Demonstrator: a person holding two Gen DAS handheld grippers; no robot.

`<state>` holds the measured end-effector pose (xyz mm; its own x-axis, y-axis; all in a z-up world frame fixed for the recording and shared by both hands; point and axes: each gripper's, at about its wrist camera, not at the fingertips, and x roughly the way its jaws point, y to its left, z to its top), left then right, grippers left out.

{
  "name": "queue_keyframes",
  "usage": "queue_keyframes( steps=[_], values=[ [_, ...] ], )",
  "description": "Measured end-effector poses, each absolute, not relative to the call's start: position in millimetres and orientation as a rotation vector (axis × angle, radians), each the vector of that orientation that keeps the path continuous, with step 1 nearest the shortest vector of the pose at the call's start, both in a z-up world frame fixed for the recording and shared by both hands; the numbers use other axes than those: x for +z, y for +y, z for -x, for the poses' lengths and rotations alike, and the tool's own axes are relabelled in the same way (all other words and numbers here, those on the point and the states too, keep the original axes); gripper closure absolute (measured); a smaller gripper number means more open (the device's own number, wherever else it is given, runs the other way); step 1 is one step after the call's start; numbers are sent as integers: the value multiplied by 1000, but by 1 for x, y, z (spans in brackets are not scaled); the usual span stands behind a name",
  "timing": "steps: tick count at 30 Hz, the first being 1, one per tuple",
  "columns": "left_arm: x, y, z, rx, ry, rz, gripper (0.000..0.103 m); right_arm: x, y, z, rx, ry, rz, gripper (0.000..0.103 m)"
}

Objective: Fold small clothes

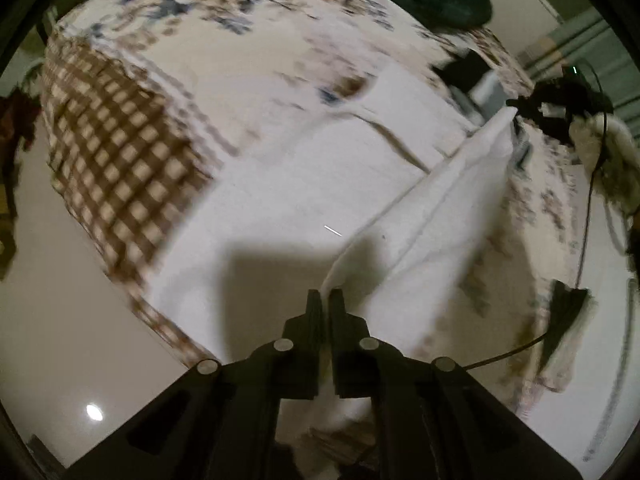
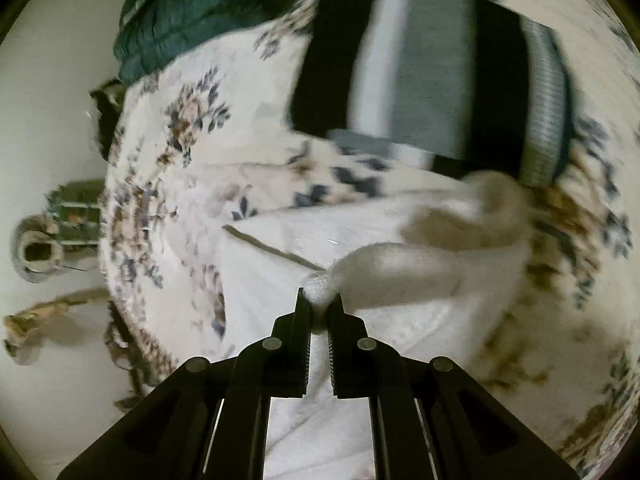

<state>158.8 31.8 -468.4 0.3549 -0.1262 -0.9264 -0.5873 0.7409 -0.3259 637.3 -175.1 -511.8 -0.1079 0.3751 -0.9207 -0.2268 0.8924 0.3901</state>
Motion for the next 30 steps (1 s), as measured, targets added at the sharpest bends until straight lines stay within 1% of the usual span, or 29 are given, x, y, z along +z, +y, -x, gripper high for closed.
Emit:
queue_keyframes(
  steps=[2,4,9,13,18,19,20,21,22,23,24,25,26,27,28,30],
  values=[
    [-486,59,-158,345,1199,727,101,-522,-131,-639,498,1603,-60,96],
    [-505,87,-155,348,1197,805,101,-537,-90,-638,485,1607,-6,96],
    [-518,126,-148,354,1177,866,101,-562,-15,-641,445,1610,117,96],
    [-536,143,-139,349,1200,910,101,-587,17,-646,401,1620,175,96],
    [-549,150,-138,316,1235,921,100,-608,28,-642,381,1633,186,96],
    [-556,151,-140,306,1260,940,97,-611,28,-641,383,1640,190,92],
    [-562,153,-142,297,1282,966,97,-614,27,-640,393,1661,174,89],
    [-568,157,-143,291,1299,995,97,-615,20,-638,401,1692,131,82],
    [-570,161,-142,284,1303,1012,97,-613,16,-636,412,1705,100,69],
    [-569,164,-141,279,1301,1023,96,-605,5,-629,444,1715,37,62],
    [-566,167,-140,278,1295,1021,95,-595,-5,-620,461,1709,5,49],
    [-561,170,-139,274,1292,1011,87,-587,-11,-611,471,1700,-5,44],
    [-557,172,-138,266,1294,1001,81,-577,-22,-596,488,1688,-12,44],
    [-554,173,-137,260,1293,994,68,-565,-35,-576,501,1679,-12,44],
    [-550,174,-136,248,1287,985,59,-559,-48,-559,506,1672,-10,44],
    [-544,171,-138,226,1289,956,57,-552,-87,-506,490,1695,-20,44]
  ],
)
